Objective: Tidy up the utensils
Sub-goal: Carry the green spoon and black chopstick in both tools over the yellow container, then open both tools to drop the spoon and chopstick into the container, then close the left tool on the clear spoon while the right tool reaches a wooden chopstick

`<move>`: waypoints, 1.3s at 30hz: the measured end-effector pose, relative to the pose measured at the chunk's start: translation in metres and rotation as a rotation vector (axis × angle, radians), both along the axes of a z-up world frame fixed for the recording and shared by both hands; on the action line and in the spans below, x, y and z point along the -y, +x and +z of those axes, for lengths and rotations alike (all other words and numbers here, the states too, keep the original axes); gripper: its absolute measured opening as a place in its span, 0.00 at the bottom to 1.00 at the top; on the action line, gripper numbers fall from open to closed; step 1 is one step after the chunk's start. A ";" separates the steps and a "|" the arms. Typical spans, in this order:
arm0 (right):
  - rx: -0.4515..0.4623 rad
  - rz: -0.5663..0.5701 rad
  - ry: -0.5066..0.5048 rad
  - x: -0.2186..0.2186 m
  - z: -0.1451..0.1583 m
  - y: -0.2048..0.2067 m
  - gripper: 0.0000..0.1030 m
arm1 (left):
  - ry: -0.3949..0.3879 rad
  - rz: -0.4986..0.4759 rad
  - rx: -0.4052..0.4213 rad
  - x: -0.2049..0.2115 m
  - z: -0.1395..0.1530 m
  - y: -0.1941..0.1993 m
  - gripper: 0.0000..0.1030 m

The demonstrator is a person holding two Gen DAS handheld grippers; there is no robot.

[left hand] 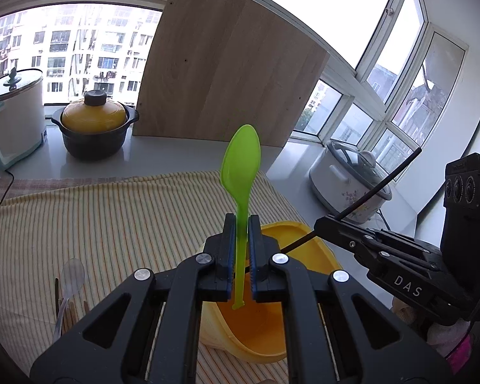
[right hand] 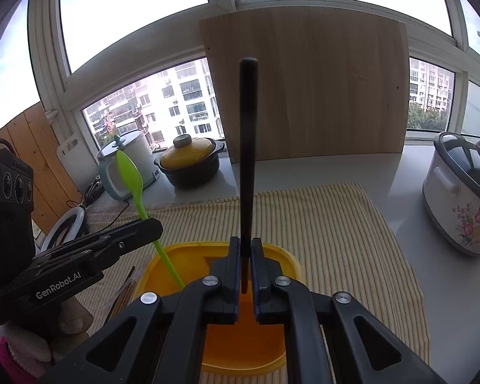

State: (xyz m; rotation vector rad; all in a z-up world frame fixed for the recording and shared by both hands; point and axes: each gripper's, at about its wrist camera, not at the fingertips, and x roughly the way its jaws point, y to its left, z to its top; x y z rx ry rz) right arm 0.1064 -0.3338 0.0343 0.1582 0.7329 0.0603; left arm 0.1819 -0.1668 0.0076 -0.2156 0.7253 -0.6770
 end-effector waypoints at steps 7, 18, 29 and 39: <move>0.022 -0.008 -0.009 -0.006 0.008 -0.008 0.32 | 0.009 0.002 0.036 -0.012 0.006 -0.014 0.34; 0.087 -0.014 -0.050 -0.026 0.030 -0.023 0.32 | 0.031 0.076 0.068 -0.070 0.009 -0.023 0.34; 0.137 0.090 -0.059 -0.073 0.048 -0.039 0.32 | 0.064 0.201 0.026 -0.154 -0.010 -0.022 0.34; 0.028 0.245 -0.021 -0.131 0.015 -0.040 0.32 | 0.131 0.203 -0.071 -0.181 -0.049 -0.013 0.34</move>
